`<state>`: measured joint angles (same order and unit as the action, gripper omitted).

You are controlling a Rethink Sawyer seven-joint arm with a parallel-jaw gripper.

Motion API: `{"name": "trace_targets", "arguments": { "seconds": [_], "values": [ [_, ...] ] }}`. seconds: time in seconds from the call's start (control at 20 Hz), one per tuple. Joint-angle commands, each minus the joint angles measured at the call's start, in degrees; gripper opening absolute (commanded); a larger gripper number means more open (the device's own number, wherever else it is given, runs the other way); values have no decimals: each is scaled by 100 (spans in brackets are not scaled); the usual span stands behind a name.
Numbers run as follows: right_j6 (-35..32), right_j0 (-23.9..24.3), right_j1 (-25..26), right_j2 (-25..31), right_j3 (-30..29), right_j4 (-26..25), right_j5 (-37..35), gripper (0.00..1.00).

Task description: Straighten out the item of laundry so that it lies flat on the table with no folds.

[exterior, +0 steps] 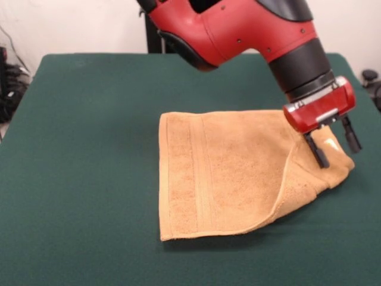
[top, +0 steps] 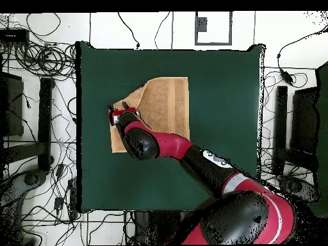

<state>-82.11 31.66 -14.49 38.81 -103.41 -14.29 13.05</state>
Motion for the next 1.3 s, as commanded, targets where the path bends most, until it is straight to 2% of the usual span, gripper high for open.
{"name": "trace_targets", "arguments": {
  "seconds": [0.05,0.15,0.45,0.7,0.9,1.3],
  "values": [
    [-920,-240,-144,348,129,53,-550,100],
    [-1000,-271,-382,292,-40,176,-634,100],
    [-1388,-201,-1657,327,-940,720,-1229,100],
    [-1451,64,-2156,610,-1424,935,-1614,100],
    [-1445,193,-2363,741,-1674,1010,-1694,100],
    [-1239,250,-2205,729,-1648,931,-1654,100]
  ]
}}
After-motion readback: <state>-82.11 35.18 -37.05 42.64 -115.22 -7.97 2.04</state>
